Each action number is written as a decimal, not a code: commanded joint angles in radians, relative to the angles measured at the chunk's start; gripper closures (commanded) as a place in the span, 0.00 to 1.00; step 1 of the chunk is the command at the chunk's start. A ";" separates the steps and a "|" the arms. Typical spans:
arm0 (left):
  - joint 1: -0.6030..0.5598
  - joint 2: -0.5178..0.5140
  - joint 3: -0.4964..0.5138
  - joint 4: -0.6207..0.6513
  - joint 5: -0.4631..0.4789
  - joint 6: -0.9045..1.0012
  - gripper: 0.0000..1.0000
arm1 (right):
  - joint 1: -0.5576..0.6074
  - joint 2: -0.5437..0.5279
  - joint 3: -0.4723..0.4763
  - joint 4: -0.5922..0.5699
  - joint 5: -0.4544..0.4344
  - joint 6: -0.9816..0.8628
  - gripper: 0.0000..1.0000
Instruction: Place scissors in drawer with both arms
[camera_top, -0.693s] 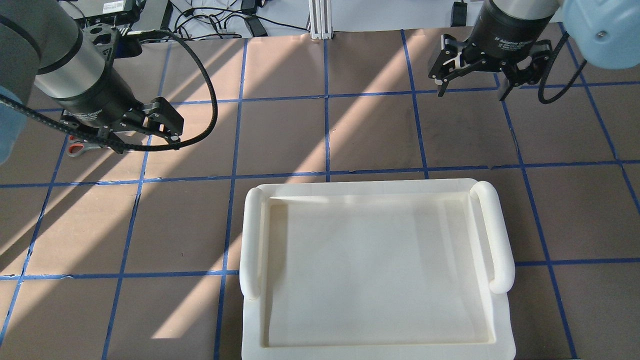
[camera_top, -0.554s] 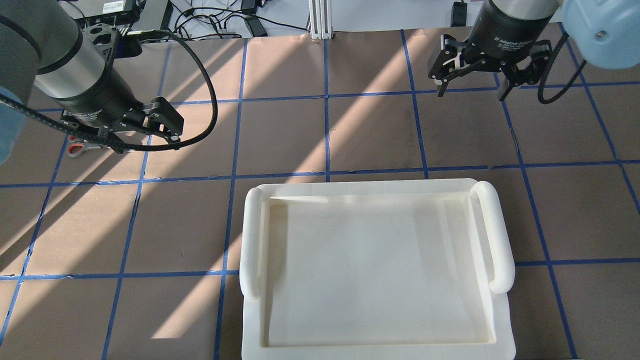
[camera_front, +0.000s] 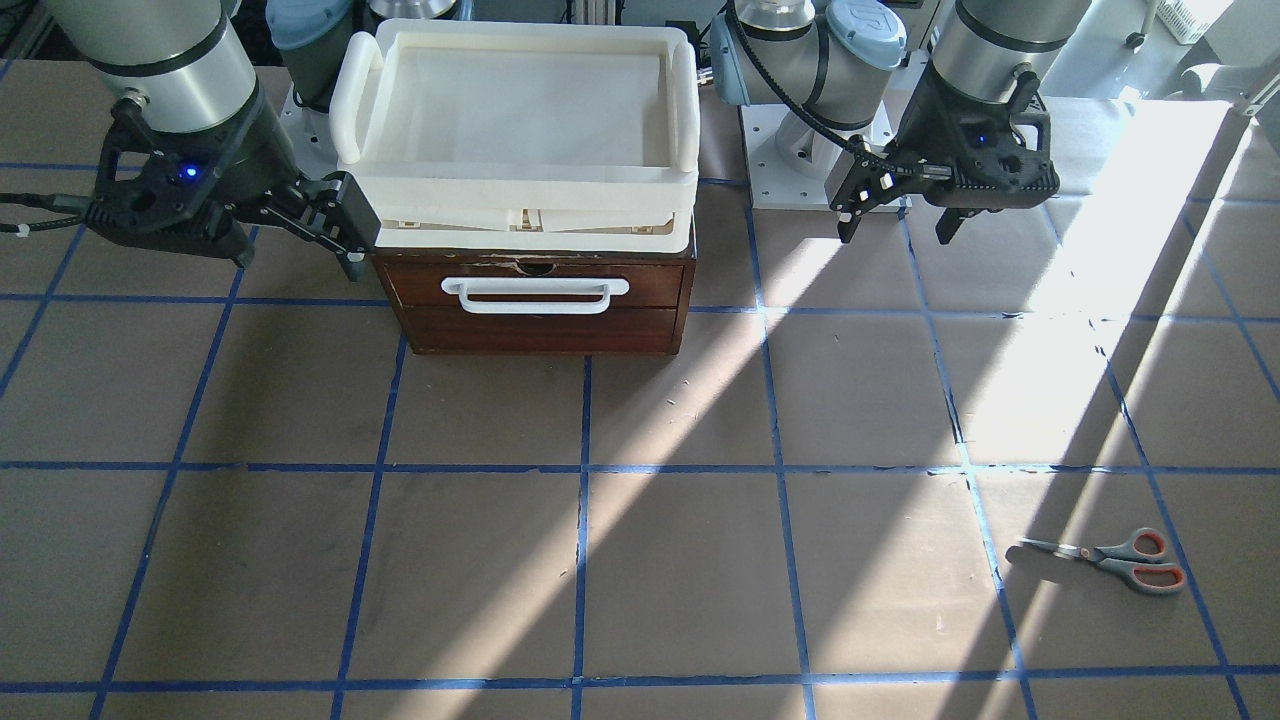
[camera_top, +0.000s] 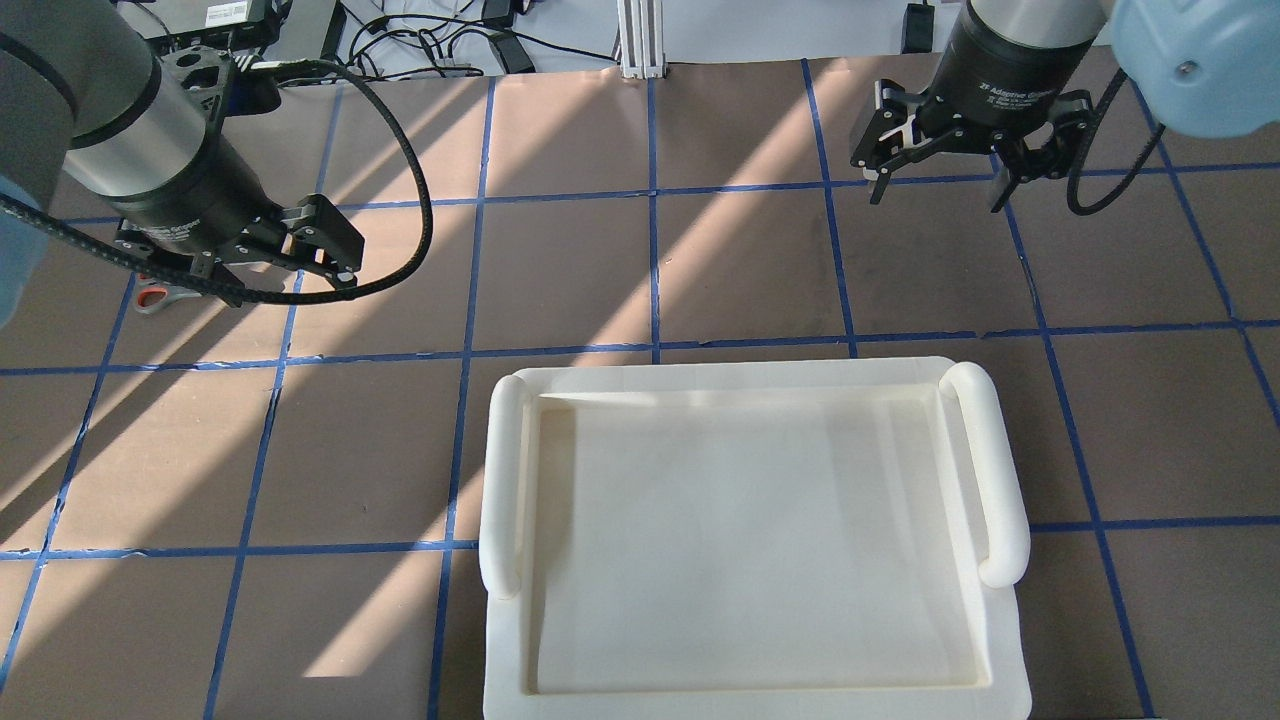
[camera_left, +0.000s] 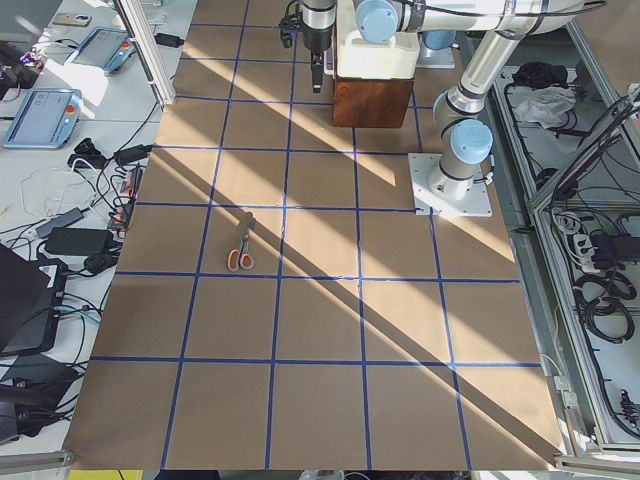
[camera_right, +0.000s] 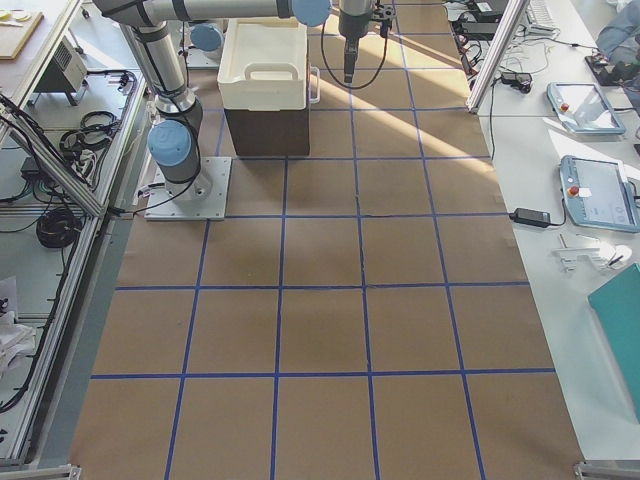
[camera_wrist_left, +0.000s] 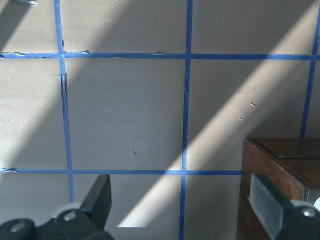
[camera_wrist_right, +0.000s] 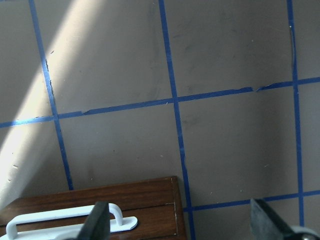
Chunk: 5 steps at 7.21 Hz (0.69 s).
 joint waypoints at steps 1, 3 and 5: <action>0.022 -0.005 0.003 0.015 -0.003 0.166 0.00 | 0.120 0.069 0.003 0.002 0.067 -0.001 0.00; 0.103 -0.044 0.012 0.030 0.000 0.439 0.00 | 0.199 0.122 -0.004 -0.046 0.070 -0.299 0.00; 0.205 -0.081 0.014 0.032 0.005 0.814 0.00 | 0.196 0.168 -0.016 -0.070 0.070 -0.657 0.00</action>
